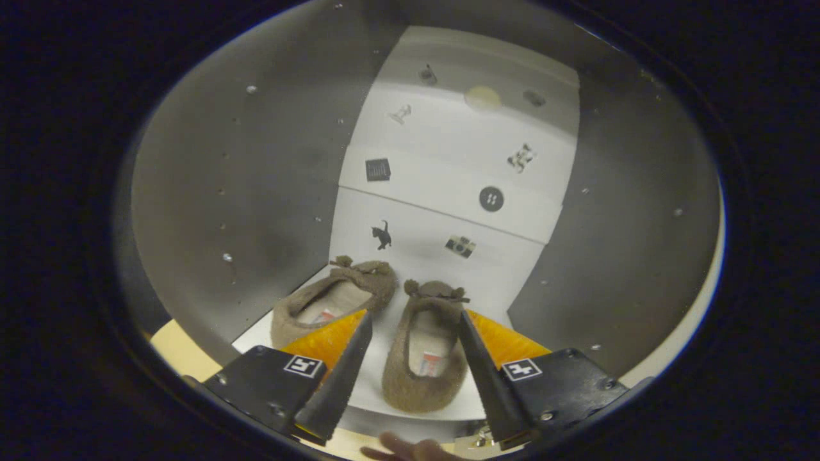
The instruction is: Open the shoe cabinet door, grab the shoes and put them into the shoe cabinet, then close the shoe cabinet door.
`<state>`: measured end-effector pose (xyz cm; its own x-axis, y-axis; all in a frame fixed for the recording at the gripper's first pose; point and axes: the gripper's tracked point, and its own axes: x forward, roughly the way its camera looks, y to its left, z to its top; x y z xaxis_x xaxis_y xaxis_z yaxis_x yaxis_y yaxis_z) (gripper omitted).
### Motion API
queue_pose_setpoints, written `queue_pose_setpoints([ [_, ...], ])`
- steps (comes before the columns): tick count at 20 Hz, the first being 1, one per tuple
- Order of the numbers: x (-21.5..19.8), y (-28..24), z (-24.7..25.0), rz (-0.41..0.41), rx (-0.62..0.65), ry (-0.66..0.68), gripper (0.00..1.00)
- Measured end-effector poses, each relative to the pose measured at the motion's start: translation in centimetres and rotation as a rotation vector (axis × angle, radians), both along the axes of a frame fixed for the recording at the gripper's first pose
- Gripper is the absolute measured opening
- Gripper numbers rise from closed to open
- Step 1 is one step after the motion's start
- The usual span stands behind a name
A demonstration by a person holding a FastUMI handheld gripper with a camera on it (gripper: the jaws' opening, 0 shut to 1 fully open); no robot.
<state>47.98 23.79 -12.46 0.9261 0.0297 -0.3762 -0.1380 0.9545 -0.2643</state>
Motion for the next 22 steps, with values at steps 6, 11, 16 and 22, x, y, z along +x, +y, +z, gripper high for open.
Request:
queue_pose_setpoints([
  [6,-10.2,1.6,6.4,-0.001,0.085,-0.135,1.0],
  [11,-22.5,2.5,10.6,0.014,0.132,-0.266,1.0],
  [16,-32.8,0.1,12.2,0.033,0.164,-0.322,1.0],
  [22,-41.4,-6.2,9.7,-0.033,0.204,-0.367,1.0],
])
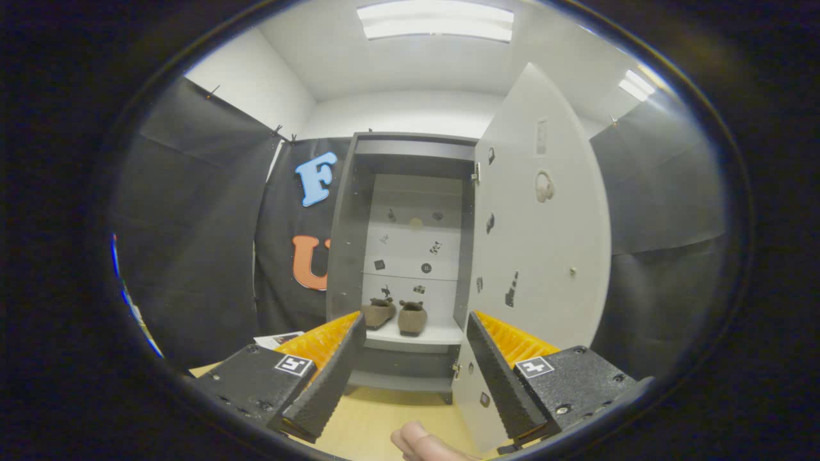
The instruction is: Open the shoe cabinet door, grab the shoes and put them into the shoe cabinet, then close the shoe cabinet door.
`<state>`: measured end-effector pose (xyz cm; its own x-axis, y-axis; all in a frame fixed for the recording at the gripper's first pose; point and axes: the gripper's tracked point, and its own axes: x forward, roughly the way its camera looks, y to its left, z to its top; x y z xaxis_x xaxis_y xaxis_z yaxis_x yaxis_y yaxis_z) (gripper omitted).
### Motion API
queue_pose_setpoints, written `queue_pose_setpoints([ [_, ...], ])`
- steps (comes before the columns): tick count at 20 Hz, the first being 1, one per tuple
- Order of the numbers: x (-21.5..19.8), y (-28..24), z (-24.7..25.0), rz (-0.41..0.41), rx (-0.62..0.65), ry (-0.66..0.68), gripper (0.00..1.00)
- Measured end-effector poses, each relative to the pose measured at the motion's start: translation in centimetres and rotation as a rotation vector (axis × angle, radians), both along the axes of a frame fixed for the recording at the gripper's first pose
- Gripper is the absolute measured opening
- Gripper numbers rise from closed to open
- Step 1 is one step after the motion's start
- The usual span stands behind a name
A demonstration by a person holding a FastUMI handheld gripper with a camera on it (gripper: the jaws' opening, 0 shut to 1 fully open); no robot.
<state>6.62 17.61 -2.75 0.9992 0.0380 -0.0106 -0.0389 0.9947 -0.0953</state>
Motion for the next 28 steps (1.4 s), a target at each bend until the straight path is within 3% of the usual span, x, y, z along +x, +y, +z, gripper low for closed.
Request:
queue_pose_setpoints([
  [6,-2.9,-6.0,-0.2,-0.043,-0.029,-0.008,1.0],
  [9,-4.3,-8.5,-0.4,0.006,-0.018,0.0,1.0],
  [17,-4.1,-22.7,0.1,-0.25,0.068,-0.029,1.0],
  [24,1.7,-25.0,-2.6,-0.23,0.025,0.052,1.0],
  [28,3.9,-24.0,-3.9,-0.16,0.07,0.102,0.99],
])
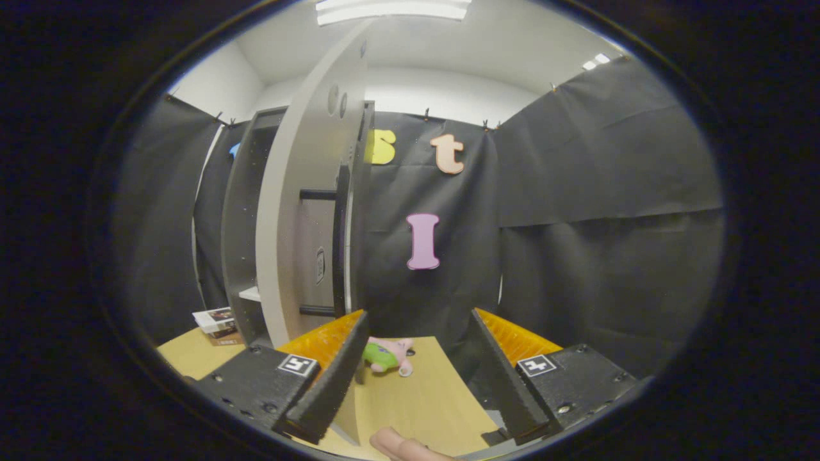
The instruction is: Open the shoe cabinet door, grab the shoes and put them into the shoe cabinet, then close the shoe cabinet door.
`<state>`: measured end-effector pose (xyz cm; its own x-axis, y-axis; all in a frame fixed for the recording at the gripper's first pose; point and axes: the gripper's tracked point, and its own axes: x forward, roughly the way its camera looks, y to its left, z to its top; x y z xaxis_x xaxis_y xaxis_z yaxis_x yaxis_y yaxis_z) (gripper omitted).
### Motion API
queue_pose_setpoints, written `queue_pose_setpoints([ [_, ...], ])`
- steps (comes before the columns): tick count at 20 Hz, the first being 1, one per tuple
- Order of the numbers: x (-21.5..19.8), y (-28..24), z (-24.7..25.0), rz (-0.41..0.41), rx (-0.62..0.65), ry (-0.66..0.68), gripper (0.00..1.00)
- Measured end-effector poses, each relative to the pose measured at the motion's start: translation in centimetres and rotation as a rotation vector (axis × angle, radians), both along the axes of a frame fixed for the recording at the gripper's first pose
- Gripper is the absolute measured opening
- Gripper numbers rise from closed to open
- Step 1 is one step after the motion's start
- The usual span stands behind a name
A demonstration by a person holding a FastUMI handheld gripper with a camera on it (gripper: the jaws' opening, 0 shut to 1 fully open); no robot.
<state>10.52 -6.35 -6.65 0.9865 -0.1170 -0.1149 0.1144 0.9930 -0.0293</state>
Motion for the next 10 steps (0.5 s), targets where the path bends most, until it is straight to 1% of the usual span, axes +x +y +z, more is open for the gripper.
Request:
queue_pose_setpoints([
  [1,-0.1,0.09,0.09,0.011,0.012,-0.012,0.95],
  [2,-0.03,0.2,0.03,0.019,0.016,-0.016,0.95],
  [7,0.24,0.29,-0.58,0.024,0.025,-0.004,0.95],
  [10,0.2,0.57,-0.37,0.048,0.028,-0.007,0.95],
])
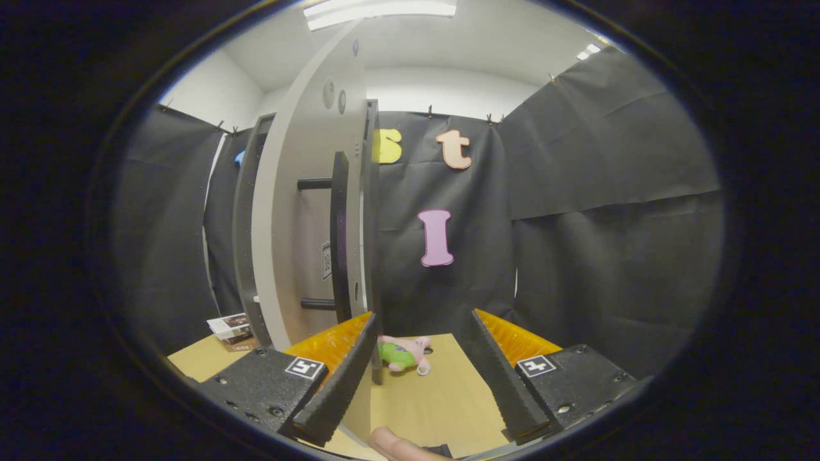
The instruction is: Open the shoe cabinet door, grab the shoes and put them into the shoe cabinet, then close the shoe cabinet door.
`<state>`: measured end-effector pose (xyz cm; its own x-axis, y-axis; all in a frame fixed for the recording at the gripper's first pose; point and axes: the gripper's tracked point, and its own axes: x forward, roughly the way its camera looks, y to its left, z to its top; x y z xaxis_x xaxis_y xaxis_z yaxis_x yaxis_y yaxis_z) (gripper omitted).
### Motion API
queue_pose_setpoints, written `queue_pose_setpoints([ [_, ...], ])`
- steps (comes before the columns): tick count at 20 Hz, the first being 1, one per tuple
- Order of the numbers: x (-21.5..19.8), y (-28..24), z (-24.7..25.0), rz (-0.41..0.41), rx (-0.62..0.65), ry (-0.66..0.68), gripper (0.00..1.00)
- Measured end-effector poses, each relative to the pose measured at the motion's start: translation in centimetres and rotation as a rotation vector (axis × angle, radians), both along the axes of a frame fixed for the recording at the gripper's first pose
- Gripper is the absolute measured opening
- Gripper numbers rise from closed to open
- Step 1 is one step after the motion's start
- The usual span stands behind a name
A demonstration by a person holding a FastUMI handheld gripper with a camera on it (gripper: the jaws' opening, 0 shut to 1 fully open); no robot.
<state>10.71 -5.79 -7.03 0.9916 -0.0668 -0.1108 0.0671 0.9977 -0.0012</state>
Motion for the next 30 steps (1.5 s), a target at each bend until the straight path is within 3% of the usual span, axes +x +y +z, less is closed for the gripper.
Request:
queue_pose_setpoints([
  [9,0.4,0.5,0.5,0.059,-0.046,0.003,0.95],
  [17,0.3,2.9,1.1,0.05,-0.112,-0.025,0.95],
  [23,0.9,5.5,0.9,0.1,-0.092,-0.01,0.95],
  [26,1.0,8.1,0.5,0.166,-0.072,-0.006,0.95],
  [30,0.2,12.5,0.3,0.35,-0.094,-0.022,0.95],
])
